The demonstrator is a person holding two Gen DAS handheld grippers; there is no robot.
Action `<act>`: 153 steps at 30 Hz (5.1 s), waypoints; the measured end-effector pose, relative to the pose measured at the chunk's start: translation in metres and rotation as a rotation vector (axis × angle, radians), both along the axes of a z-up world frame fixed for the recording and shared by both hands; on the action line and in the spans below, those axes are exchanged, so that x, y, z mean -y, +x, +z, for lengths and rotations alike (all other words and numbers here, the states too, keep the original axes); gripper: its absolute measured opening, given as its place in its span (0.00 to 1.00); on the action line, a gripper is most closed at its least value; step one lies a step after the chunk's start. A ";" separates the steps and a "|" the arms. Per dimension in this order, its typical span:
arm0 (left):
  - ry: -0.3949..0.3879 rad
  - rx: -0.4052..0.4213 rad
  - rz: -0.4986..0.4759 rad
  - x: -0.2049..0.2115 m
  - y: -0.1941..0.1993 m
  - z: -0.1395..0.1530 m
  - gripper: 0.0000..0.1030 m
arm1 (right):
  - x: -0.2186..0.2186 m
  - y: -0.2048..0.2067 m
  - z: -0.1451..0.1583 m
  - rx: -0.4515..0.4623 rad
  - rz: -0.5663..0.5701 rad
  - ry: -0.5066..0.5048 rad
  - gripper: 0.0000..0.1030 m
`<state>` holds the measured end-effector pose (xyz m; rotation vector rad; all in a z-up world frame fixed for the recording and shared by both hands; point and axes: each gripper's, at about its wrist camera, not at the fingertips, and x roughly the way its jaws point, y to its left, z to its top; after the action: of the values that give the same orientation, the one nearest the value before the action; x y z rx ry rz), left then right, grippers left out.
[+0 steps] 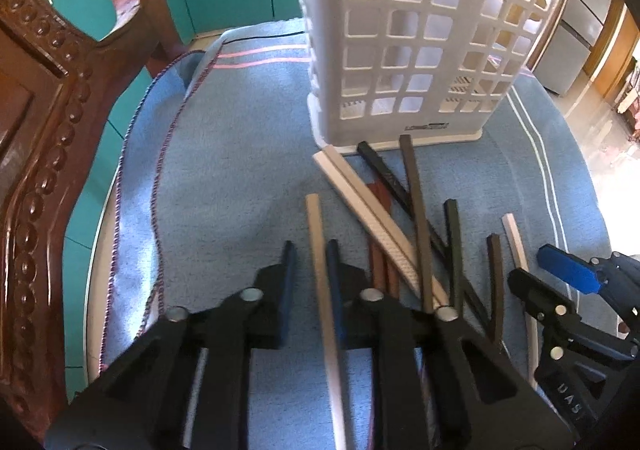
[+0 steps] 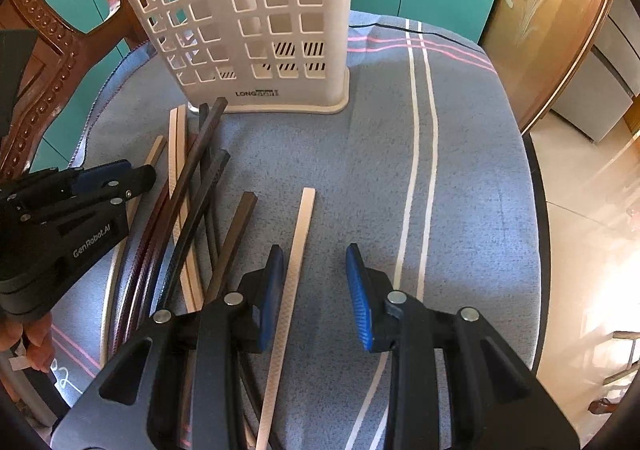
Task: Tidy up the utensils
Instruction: 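Close the left gripper on a light wooden chopstick and lift while the right does likewise, then lower both held chopsticks into the white utensil holder and open both grippers, then grasp a dark brown chopstick with the right gripper while the left grasps another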
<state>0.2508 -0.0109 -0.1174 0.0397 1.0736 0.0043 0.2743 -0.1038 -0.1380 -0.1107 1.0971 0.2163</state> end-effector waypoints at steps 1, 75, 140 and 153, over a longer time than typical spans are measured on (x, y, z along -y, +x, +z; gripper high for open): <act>0.007 0.003 -0.003 0.003 0.001 0.000 0.08 | -0.002 0.000 -0.001 0.004 0.003 -0.002 0.25; -0.149 0.337 0.056 -0.024 -0.024 0.089 0.37 | 0.025 0.004 0.019 -0.102 -0.003 0.328 0.43; -0.150 -0.014 -0.026 0.012 0.056 -0.015 0.30 | 0.016 0.007 -0.003 -0.035 -0.090 0.066 0.33; -0.167 -0.007 0.007 0.003 0.054 -0.015 0.09 | 0.005 0.001 -0.006 -0.023 -0.072 0.082 0.09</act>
<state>0.3049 -0.0140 -0.1329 -0.1153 1.0783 -0.0791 0.2750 -0.1090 -0.1437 0.0046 1.1115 0.1982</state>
